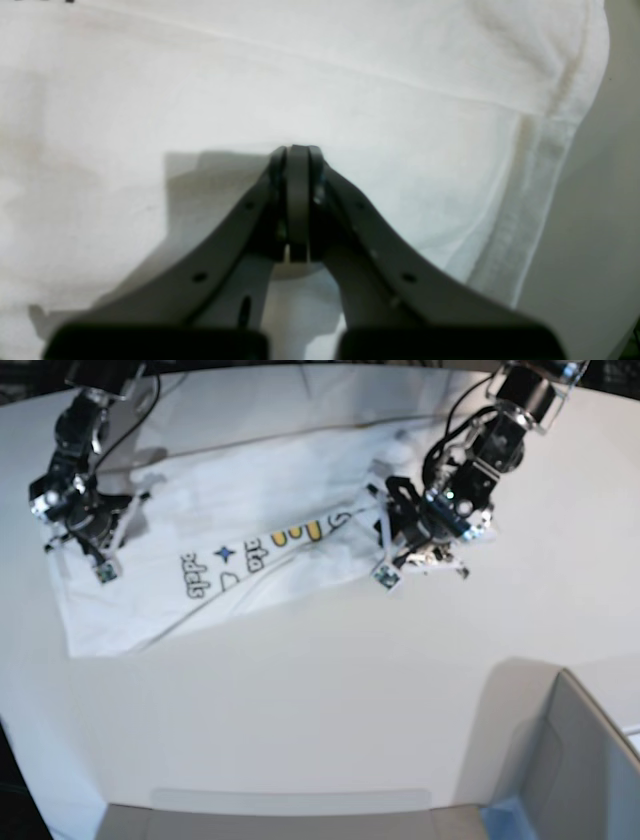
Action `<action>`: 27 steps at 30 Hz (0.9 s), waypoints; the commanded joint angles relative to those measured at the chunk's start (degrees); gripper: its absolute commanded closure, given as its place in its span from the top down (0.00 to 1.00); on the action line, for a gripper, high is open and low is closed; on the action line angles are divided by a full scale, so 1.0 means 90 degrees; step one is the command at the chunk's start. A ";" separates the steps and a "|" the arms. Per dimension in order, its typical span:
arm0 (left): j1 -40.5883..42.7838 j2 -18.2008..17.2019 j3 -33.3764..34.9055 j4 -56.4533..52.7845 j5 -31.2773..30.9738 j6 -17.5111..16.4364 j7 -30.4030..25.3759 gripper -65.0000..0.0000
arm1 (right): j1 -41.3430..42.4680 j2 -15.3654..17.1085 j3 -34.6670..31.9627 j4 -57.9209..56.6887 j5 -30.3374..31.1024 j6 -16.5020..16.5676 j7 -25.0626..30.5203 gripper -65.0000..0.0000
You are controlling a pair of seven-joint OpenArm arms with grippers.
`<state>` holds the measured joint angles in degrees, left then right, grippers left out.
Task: Layout the t-shirt on the table in an organized manner, then fold the t-shirt properly
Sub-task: 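Move the left gripper back across the shirt and regrasp the fabric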
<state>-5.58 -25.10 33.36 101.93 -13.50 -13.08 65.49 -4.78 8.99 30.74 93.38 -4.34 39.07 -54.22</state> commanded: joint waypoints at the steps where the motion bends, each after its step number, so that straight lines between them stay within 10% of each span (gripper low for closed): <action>1: -0.0088 -0.0039 -0.0049 0.0118 0.0020 0.0032 -0.0073 0.23 | -0.0031 0.0031 -0.0002 -0.0017 -0.0148 0.0103 -0.0291 0.00; 7: -0.0097 -0.0039 -0.0059 0.0108 0.0020 0.0062 -0.0054 0.06 | -0.0002 0.0031 -0.0002 -0.0017 -0.0148 0.0103 -0.0291 0.00; 27: -0.0908 0.0118 -0.1436 0.0440 0.0010 0.0032 -0.0054 0.06 | 0.0008 0.0021 -0.0002 -0.0017 -0.0148 0.0103 -0.0301 0.00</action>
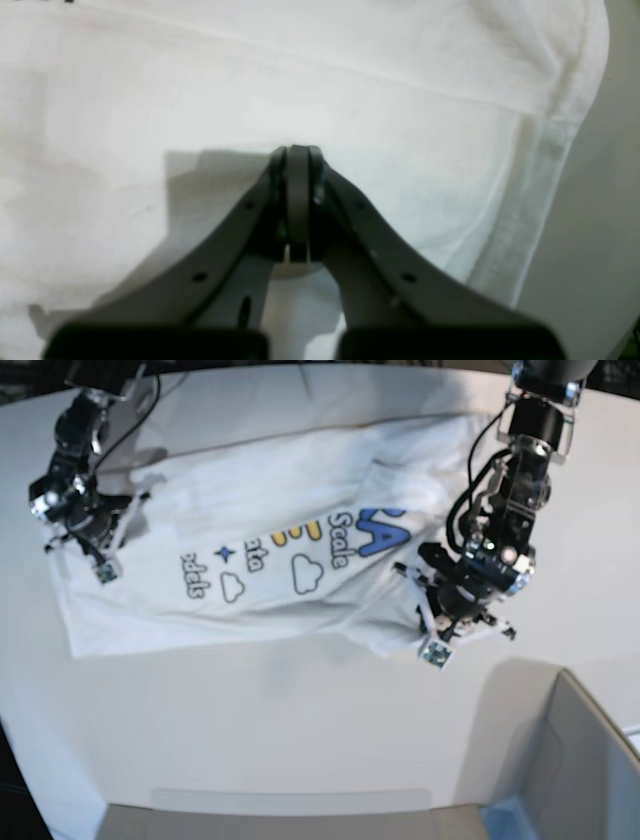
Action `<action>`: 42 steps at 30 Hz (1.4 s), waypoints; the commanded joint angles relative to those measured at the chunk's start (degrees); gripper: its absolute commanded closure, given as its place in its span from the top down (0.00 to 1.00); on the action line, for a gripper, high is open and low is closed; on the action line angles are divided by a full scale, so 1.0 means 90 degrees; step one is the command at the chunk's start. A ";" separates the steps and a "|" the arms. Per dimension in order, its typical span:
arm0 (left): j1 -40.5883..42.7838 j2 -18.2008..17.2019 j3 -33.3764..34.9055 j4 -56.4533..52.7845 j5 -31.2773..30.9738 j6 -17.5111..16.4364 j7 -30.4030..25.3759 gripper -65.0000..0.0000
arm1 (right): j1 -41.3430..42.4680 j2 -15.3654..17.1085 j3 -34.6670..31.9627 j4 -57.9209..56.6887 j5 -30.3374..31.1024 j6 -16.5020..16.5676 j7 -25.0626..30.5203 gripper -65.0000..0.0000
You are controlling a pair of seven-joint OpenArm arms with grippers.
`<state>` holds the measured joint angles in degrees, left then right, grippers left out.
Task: Layout the t-shirt on the table in an organized manner, then fold the t-shirt properly
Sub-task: 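Move the left gripper back across the shirt and regrasp the fabric, then pull the grasped fabric with the left gripper toward the collar edge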
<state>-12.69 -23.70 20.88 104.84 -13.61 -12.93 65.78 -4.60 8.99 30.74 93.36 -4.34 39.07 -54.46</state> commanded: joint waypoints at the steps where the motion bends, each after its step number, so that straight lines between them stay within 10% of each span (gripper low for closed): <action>1: -0.0187 -0.0008 -0.0059 0.0117 0.0032 0.0045 -0.0085 0.06 | -0.0002 0.0021 -0.0002 -0.0015 -0.0148 0.0103 -0.0274 0.00; 13: -0.0461 0.0314 -0.0020 0.0732 0.0042 0.0054 0.0003 0.06 | -0.0031 0.0021 -0.0002 -0.0015 -0.0148 0.0103 -0.0274 0.00; 22: 0.0096 0.0441 0.0019 0.1309 0.0003 0.0005 0.1566 0.05 | -0.0041 0.0021 -0.0002 -0.0015 -0.0148 0.0103 -0.0274 0.00; 42: 0.2079 0.1183 0.0576 0.1338 0.0003 0.0054 0.1580 0.00 | -0.0002 0.0021 -0.0002 -0.0102 -0.0148 0.0103 -0.0274 0.00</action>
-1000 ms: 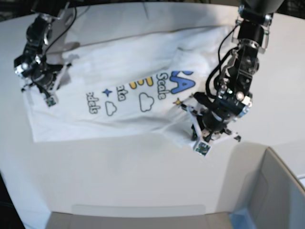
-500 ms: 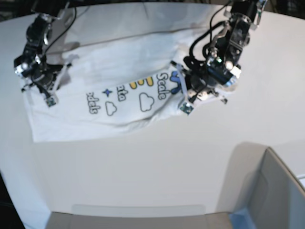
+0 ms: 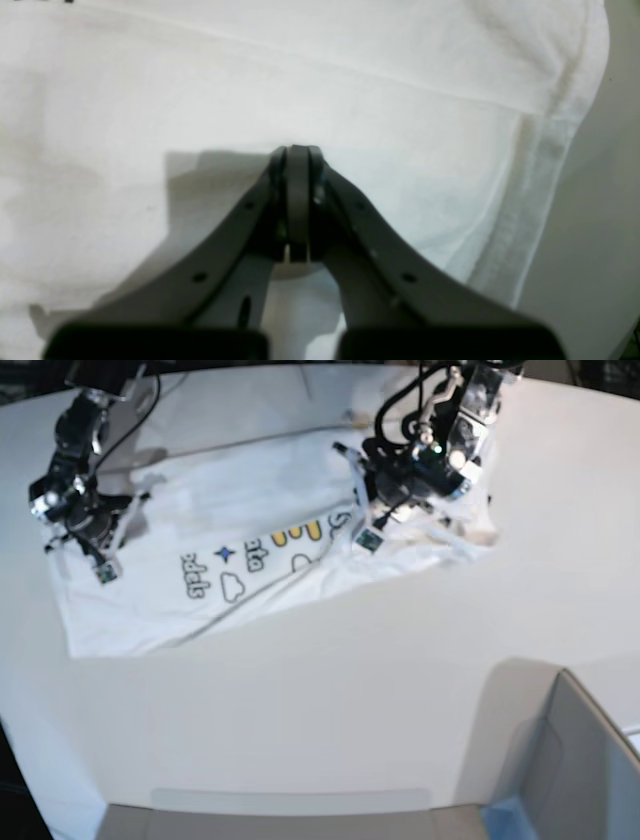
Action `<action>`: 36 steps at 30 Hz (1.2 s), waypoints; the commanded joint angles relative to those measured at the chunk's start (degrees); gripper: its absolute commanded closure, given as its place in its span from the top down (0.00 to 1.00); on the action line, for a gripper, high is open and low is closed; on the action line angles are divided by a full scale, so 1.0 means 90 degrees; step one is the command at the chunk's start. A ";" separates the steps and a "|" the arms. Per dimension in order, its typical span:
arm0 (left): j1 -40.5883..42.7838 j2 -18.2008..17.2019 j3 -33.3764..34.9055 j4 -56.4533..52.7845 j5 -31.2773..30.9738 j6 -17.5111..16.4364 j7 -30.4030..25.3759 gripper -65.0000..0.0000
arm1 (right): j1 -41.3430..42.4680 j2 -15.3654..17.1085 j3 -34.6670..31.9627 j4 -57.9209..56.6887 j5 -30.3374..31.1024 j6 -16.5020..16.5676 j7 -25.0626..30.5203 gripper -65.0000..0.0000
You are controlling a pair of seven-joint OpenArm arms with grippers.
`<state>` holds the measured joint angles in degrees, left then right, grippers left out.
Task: Layout the t-shirt on the table in an organized manner, then fold the t-shirt properly
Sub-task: 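Pull the grasped fabric with the left gripper toward the collar edge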
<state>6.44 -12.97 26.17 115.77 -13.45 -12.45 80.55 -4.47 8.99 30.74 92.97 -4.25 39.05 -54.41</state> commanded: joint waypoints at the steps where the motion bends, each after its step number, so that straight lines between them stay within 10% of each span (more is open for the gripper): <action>1: -0.0027 0.0049 -0.0012 0.0124 -0.0014 0.0001 -0.0062 0.00 | -0.0006 0.0021 -0.0002 -0.0108 -0.0158 0.0106 -0.0269 0.00; 36: 0.0608 0.0860 0.0008 0.0163 -0.0005 0.0001 -0.0062 0.00 | 0.0169 0.0060 -0.0002 -0.0430 -0.0148 0.0106 -0.0259 0.00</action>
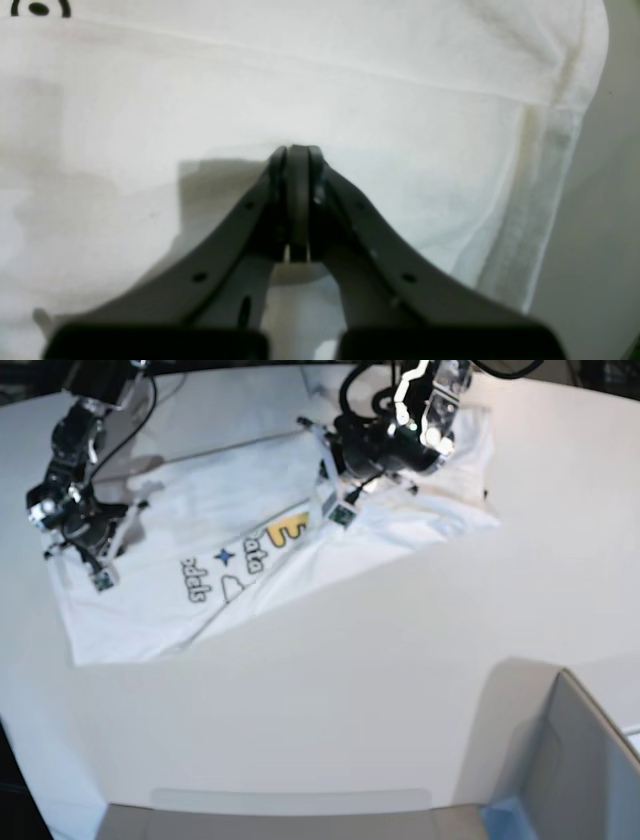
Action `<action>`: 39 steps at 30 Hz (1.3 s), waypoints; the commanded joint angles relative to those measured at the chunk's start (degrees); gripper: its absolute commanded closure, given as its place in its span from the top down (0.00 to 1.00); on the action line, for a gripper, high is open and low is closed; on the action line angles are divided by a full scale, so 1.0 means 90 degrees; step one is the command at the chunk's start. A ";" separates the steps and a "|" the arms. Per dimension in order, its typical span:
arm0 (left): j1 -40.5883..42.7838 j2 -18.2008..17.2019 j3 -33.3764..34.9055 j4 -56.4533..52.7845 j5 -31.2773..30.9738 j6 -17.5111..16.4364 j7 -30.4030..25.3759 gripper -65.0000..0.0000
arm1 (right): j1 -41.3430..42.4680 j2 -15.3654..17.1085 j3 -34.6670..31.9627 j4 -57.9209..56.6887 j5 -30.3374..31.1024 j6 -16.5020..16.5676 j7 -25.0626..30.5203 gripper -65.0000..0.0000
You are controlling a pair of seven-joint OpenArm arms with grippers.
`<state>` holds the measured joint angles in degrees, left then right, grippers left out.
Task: Layout the t-shirt on the table in an organized manner, then fold the t-shirt properly
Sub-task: 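Pull the grasped fabric with the left gripper toward the collar edge, then slide the right gripper along the shirt edge while the left holds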
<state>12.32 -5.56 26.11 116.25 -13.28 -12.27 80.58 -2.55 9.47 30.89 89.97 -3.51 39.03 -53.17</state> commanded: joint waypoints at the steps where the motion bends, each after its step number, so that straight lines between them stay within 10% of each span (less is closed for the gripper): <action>1: -0.0035 0.0037 0.0015 0.0090 -0.0024 -0.0019 -0.0064 0.00 | -0.0044 0.0007 -0.0019 -0.0097 -0.0221 0.0108 -0.0398 0.00; 13: -0.0143 -0.0051 0.0327 -0.0994 0.0005 -0.0028 -0.0064 0.00 | 0.0239 -0.0012 0.0020 0.0372 -0.0182 0.0108 -0.0417 0.00; 24: -0.0563 -0.0520 0.0601 -0.1649 -0.0014 -0.0038 -0.0401 0.00 | 0.1372 0.0017 0.0548 0.1026 -0.0230 0.0108 -0.0417 0.25; 39: -0.0660 -0.1272 0.0601 -0.1649 -0.0005 -0.0067 -0.0430 0.00 | 0.3863 0.1345 0.0851 -0.3467 -0.0240 0.0108 0.0276 0.26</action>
<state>5.76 -15.86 31.83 102.41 -18.70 -14.22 71.70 30.59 20.69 38.68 57.78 -6.57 39.09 -51.31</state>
